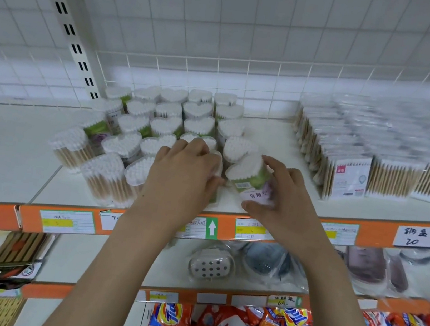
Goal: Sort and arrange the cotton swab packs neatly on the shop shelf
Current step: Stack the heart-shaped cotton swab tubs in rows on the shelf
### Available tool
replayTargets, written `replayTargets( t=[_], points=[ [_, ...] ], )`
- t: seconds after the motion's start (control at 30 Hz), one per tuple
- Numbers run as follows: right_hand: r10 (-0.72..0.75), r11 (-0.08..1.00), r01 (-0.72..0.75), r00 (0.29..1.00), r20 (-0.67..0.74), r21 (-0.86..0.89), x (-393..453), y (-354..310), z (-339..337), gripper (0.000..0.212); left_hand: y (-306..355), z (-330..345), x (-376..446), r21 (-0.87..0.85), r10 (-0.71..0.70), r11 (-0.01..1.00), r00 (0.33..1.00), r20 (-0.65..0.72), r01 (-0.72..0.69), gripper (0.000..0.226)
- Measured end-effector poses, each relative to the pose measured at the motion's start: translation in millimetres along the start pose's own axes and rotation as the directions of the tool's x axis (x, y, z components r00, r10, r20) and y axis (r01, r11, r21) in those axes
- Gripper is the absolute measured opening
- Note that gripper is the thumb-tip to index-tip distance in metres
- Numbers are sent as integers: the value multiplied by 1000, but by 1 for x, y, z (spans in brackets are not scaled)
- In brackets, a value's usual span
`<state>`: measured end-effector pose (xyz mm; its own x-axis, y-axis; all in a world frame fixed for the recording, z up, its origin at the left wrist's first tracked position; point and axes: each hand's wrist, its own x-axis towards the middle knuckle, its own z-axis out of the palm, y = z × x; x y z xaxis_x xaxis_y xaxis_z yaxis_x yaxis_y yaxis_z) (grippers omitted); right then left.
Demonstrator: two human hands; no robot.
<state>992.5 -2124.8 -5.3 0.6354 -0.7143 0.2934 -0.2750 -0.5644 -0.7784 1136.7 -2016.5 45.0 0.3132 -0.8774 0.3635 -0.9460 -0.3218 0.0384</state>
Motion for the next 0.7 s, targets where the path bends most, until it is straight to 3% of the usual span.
replayTargets(
  t=[0.17, 0.3, 0.7],
  points=[
    [-2, 1000, 2, 1000, 1, -30, -1, -8, -13, 81, -3, 0, -3, 0, -4, 1000, 1000, 10, 4, 31],
    [-54, 993, 52, 998, -17, -110, -2, -18, -22, 64, -3, -1, -4, 6, -10, 1000, 1000, 24, 9, 30],
    [-125, 920, 188, 972, 198, -345, 3, -33, -27, 57, -5, -3, -4, -31, 25, 999, 998, 53, -23, 27]
  ],
)
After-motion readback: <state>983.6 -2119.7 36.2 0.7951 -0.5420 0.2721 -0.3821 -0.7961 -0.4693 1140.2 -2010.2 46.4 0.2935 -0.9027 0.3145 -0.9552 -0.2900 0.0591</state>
